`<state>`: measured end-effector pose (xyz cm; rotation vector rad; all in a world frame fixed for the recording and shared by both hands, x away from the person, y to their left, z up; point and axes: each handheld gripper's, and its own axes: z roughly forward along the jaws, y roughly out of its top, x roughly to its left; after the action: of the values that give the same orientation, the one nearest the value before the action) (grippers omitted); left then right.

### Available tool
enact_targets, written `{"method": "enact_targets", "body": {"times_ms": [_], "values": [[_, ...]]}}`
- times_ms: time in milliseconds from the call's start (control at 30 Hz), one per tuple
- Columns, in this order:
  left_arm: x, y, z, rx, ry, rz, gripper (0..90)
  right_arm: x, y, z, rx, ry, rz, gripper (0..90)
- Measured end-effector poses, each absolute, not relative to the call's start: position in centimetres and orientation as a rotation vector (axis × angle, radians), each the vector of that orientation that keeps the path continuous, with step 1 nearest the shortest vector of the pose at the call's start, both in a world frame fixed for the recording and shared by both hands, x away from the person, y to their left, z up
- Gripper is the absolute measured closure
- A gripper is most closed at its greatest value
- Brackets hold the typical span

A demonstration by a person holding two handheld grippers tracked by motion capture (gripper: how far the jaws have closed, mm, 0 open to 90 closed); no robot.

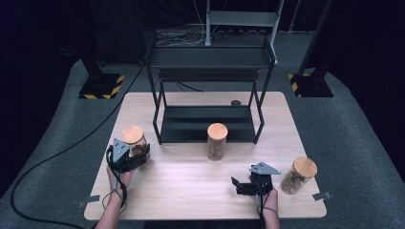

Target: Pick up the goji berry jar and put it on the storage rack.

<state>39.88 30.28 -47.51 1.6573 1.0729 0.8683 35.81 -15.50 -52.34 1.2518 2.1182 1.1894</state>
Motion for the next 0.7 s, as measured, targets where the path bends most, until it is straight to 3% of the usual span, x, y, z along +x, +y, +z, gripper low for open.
{"method": "enact_targets", "body": {"times_ms": [700], "values": [[40.2,29.2,-47.1,1.674,1.04,0.858,24.8,35.9,-15.5,-52.3,1.255,2.125,1.191,2.8]]}}
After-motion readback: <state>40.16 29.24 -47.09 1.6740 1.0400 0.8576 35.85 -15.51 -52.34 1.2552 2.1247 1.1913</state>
